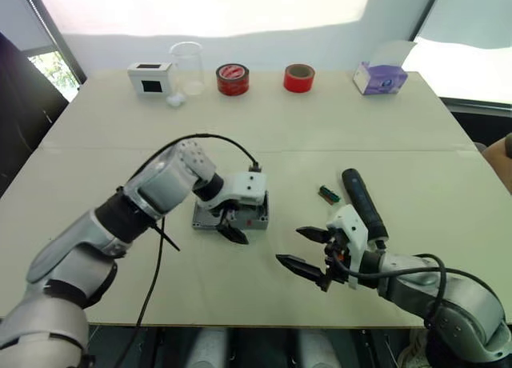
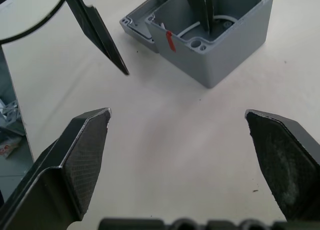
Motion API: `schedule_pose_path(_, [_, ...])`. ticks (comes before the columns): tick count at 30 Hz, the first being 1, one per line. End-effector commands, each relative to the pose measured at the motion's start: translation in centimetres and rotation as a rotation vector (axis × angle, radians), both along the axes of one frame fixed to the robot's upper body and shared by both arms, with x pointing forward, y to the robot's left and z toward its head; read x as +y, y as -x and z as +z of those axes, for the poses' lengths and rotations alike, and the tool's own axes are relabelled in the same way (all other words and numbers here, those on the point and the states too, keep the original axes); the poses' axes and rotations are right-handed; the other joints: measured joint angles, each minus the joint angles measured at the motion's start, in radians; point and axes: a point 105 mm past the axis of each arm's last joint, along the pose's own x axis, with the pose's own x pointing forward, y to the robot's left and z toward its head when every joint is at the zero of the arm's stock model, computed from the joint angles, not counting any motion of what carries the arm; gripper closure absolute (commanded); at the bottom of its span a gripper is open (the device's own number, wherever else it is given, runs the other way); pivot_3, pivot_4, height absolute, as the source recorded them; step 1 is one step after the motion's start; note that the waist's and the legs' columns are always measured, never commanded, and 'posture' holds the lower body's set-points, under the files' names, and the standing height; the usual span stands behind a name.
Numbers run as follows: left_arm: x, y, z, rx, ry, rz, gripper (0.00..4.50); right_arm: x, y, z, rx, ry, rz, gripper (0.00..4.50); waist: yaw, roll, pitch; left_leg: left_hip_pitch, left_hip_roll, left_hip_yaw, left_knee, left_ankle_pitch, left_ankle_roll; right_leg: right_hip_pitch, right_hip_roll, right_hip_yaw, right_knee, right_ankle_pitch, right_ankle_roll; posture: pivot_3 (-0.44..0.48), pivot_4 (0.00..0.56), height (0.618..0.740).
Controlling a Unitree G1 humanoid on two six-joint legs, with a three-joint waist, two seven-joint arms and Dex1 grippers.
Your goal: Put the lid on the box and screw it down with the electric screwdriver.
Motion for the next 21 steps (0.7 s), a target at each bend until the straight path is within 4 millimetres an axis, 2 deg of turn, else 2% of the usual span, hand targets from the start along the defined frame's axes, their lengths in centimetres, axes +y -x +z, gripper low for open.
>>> schedule_pose_path(1, [-0.32,-0.27,0.52,-0.033,-0.016,-0.023,0.03,0.48,-0.05,1.01,-0.053,-0.017,0.002,0.0,0.0,0.0,0.0,0.0,0.0,0.0,0.0,0.0,0.0,0.0,0.0,0.0,0.0,0.0,0.0,0.0,0.15,0.74])
schedule_pose_path(2, [-0.41,-0.43,0.35,-0.04,-0.022,-0.022,0.03,0.55,-0.13,1.08,-0.056,-0.019,0.0,0.0,0.0,0.0,0.0,0.0,0.0,0.0,0.0,0.0,0.0,0.0,0.0,0.0,0.0,0.0,0.0,0.0,0.15,0.74])
schedule_pose_path(3, [-0.47,-0.57,0.16,-0.046,-0.027,-0.02,0.54,0.63,-0.2,1.17,-0.058,-0.023,-0.002,0.0,0.001,0.0,0.0,0.0,0.0,0.0,0.0,0.0,0.0,0.0,0.0,0.0,0.0,0.0,0.0,0.0,0.15,0.74])
schedule_pose_path(13, [-0.76,-0.83,0.01,-0.065,-0.024,-0.024,4.43,0.76,-0.35,1.31,-0.048,-0.025,-0.005,0.0,0.003,0.0,0.0,0.0,0.0,0.0,0.0,0.0,0.0,0.0,0.0,0.0,0.001,0.0,0.0,0.0,0.15,0.74])
schedule_pose_path(21, [-0.95,-1.02,0.46,-0.064,-0.016,-0.018,4.43,0.73,0.62,0.78,-0.002,-0.003,0.043,0.0,0.003,0.0,0.0,0.001,0.0,-0.001,0.001,0.0,0.0,0.001,0.0,0.0,0.001,0.0,0.0,0.0,0.15,0.74])
